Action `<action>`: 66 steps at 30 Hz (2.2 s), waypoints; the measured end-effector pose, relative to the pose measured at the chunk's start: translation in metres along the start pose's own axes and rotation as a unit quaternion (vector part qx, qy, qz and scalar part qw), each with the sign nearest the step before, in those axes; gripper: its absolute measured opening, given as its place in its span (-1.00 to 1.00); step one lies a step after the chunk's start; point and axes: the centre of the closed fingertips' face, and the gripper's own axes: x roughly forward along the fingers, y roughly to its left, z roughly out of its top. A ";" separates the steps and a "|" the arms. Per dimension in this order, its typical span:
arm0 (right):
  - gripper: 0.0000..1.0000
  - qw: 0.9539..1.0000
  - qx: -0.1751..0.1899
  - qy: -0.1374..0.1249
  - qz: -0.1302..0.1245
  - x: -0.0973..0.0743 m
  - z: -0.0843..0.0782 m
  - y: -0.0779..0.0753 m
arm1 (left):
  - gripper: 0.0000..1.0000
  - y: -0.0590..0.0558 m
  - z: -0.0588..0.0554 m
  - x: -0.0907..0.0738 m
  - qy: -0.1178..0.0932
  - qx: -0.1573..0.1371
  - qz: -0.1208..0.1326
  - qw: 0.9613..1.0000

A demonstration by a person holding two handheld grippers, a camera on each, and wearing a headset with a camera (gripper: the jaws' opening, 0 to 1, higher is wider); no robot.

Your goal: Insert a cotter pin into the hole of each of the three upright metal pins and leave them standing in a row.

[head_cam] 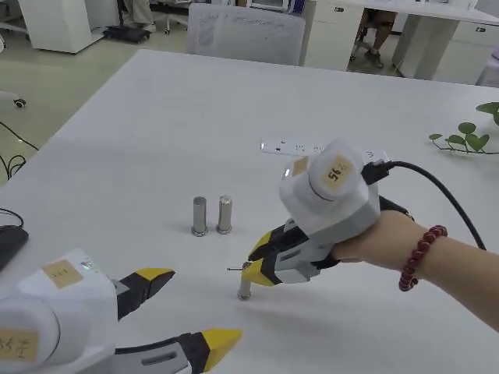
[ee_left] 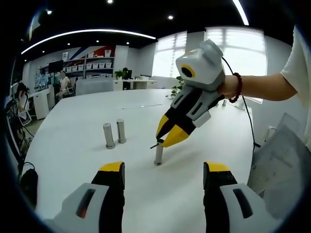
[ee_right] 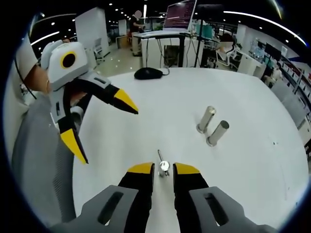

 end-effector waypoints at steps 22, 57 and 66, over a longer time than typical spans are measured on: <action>-0.77 1.000 -0.020 0.007 -0.012 0.002 -0.003 0.000 | 0.28 -0.002 0.002 -0.002 -0.001 0.002 0.001 1.000; -0.62 0.994 0.074 -0.061 -0.050 -0.010 0.022 -0.025 | 0.34 -0.002 0.004 -0.004 -0.004 0.015 0.001 1.000; -0.50 0.989 0.083 -0.092 -0.083 -0.007 0.029 -0.049 | 0.46 -0.004 0.006 -0.006 -0.014 0.006 -0.001 1.000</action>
